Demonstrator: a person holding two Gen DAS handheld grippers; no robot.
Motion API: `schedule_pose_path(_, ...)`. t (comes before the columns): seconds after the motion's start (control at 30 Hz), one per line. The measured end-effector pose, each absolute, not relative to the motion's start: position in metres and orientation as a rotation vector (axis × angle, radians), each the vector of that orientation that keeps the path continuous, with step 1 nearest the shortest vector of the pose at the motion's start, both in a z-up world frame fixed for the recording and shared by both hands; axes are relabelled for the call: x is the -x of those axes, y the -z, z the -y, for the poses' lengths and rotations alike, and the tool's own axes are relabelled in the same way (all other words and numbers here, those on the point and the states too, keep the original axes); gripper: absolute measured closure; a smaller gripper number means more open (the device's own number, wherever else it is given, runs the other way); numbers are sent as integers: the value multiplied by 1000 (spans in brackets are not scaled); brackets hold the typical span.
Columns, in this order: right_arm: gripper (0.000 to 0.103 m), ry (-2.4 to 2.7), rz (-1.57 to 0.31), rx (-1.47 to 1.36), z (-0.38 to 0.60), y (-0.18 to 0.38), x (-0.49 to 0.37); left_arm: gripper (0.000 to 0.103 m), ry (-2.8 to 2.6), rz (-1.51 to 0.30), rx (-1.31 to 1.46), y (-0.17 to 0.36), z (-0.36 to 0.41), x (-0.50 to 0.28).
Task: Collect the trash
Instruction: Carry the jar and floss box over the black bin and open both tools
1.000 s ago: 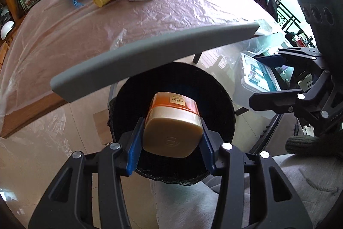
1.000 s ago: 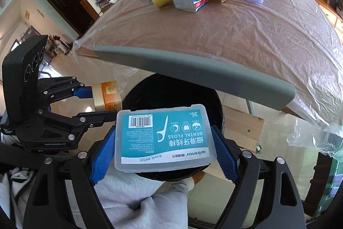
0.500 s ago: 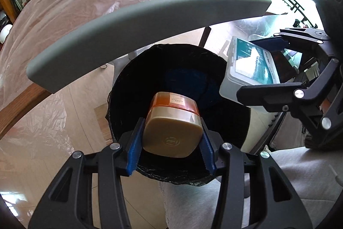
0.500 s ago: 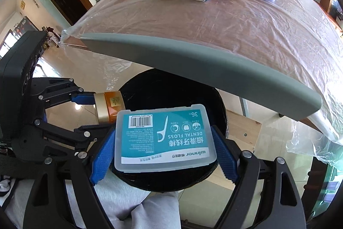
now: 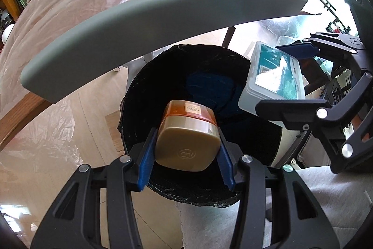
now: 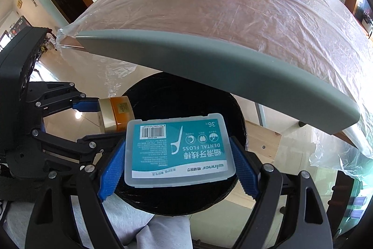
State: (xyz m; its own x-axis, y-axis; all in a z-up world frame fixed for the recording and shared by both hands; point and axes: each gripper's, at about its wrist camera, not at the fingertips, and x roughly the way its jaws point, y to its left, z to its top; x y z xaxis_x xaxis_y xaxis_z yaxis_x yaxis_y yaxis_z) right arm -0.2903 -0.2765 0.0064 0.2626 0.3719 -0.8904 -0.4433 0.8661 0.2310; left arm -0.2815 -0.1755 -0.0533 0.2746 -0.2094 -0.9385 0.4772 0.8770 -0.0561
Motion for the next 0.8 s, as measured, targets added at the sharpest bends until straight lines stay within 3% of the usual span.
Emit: schedule_pose_path(0.8,21,-534,-1199,92,267,2,282,54,487,-1222,-305,58,180,272)
